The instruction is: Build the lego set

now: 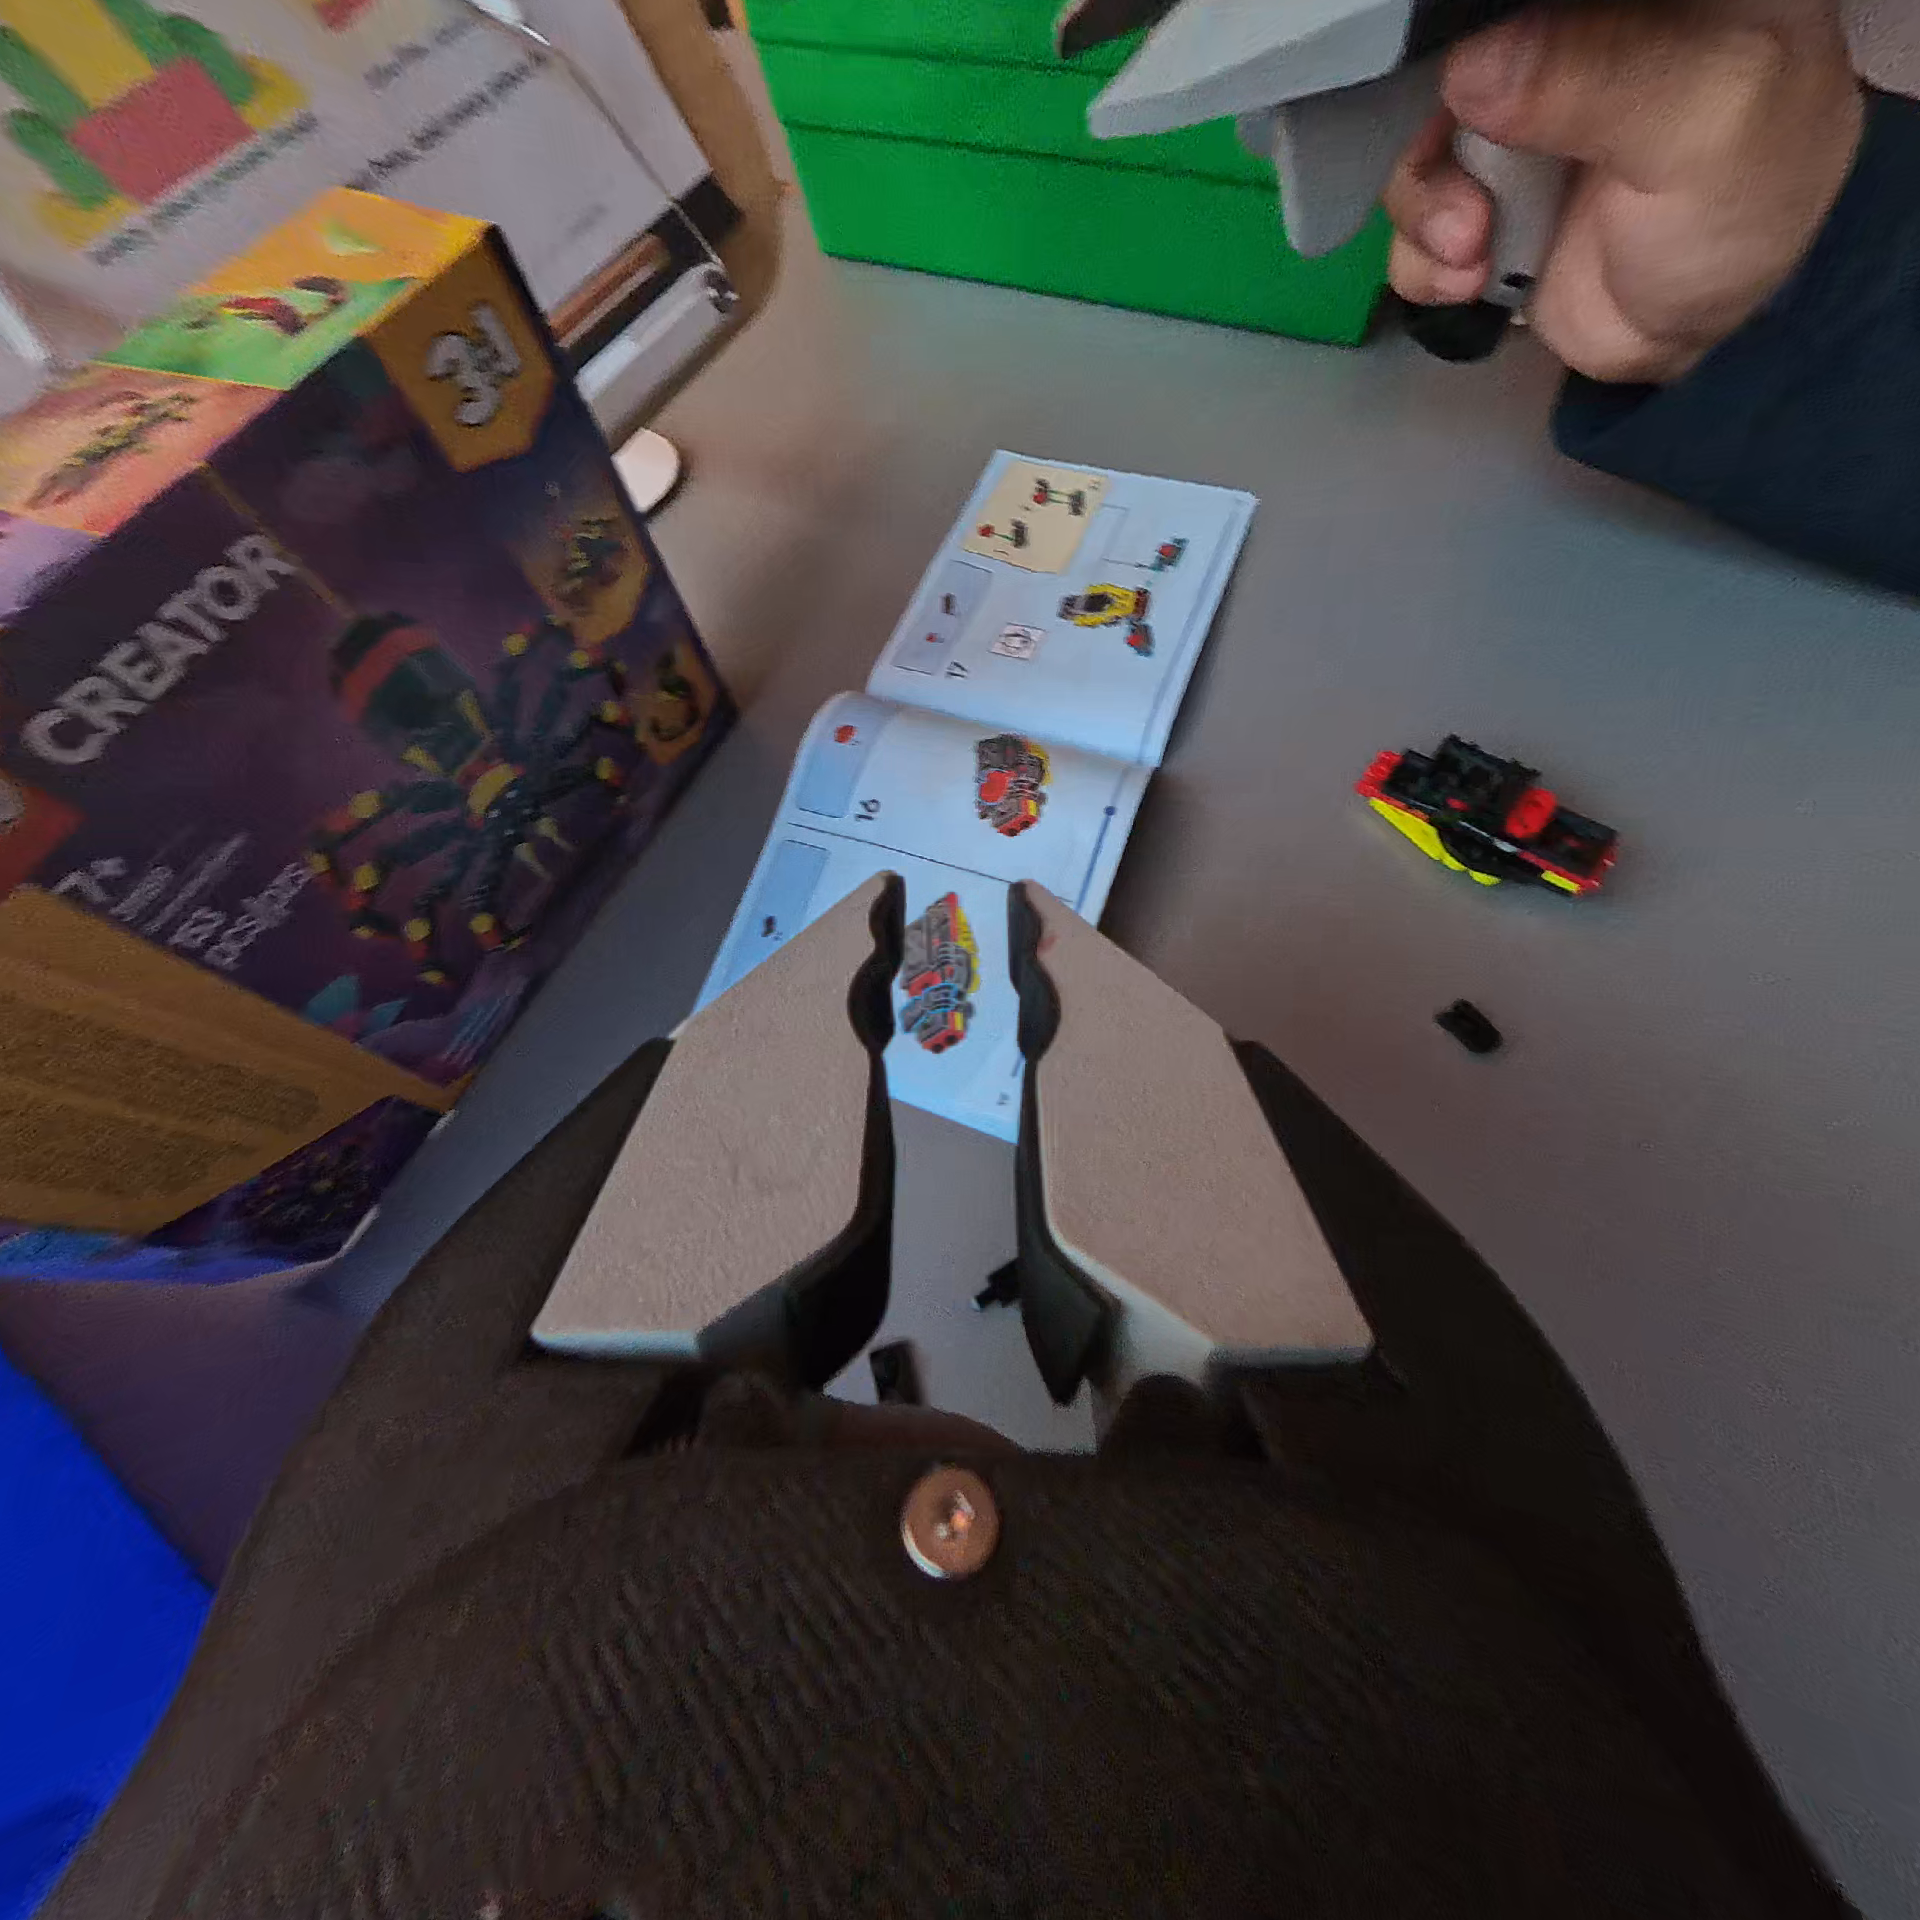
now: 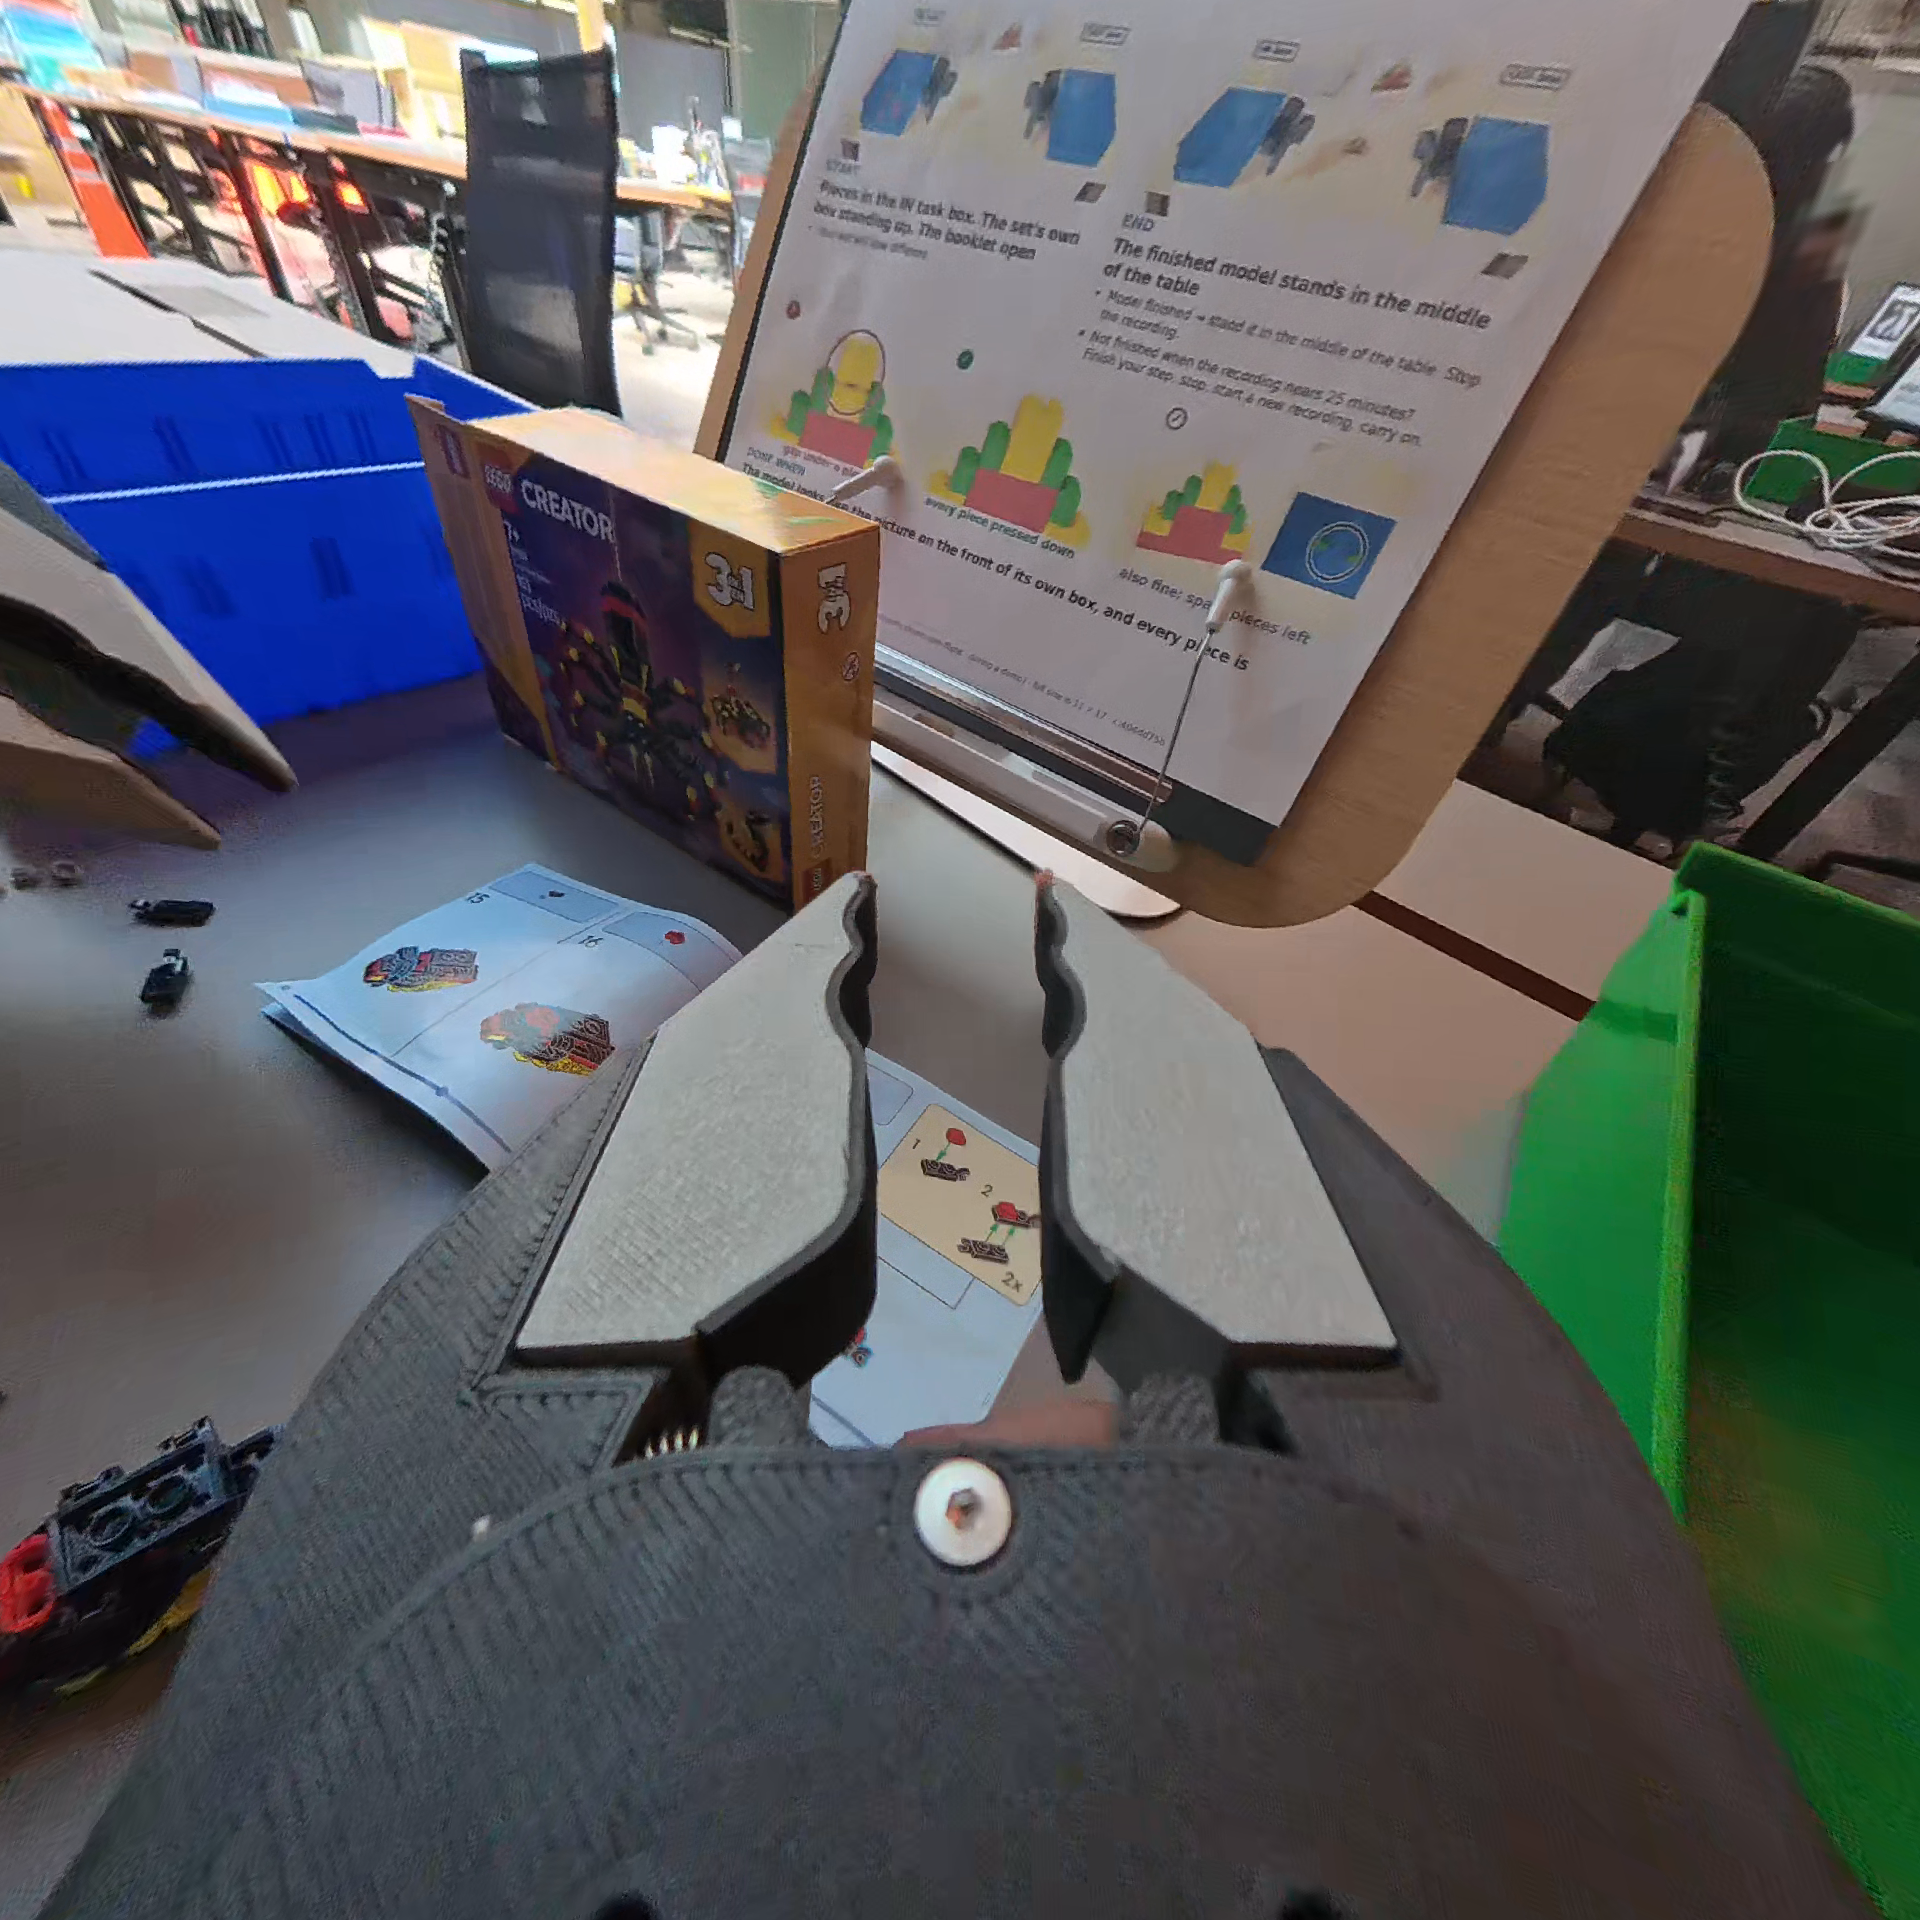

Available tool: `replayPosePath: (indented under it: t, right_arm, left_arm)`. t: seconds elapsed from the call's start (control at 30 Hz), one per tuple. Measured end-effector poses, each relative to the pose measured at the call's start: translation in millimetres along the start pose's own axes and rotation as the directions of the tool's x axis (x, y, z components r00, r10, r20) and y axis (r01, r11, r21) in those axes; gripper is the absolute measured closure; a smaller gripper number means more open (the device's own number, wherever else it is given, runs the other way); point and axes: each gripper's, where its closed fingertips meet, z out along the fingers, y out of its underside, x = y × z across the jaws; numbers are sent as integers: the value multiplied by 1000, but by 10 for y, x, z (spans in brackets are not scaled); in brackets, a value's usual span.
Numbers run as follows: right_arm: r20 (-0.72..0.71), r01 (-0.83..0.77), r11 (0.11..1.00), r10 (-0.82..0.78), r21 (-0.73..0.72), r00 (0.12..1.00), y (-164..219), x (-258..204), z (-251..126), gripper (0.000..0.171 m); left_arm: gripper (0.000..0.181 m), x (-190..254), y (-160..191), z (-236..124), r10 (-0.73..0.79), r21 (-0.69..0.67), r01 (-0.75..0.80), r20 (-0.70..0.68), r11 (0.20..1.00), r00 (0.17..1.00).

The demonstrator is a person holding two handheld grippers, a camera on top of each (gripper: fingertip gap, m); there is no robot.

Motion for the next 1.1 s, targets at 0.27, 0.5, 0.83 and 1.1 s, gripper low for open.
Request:
replayPosePath:
  t: [0.27, 0.5, 0.83, 1.1]
  right_arm:
    - [35, -163, 980, 160, 112, 987, 38, -106, 35, 146]
    - [127, -156, 988, 156, -9, 980, 302, -311, 208, 143]
    - [158, -119, 990, 129, -73, 979, 428, -373, 295, 144]
    - [164, -137, 988, 147, -72, 975, 423, -362, 295, 144]
  left_arm:
    - [162, -215, -350, -397, -258, 304, 283, -120, 910, 959]
    - [160, -101, 241, -89, -126, 17, 127, -55, 992, 991]
    - [160, 130, 405, -44, -74, -40, 69, -146, 997, 986]
    - [158, 49, 441, -31, -197, -57, 190, -152, 980, 969]
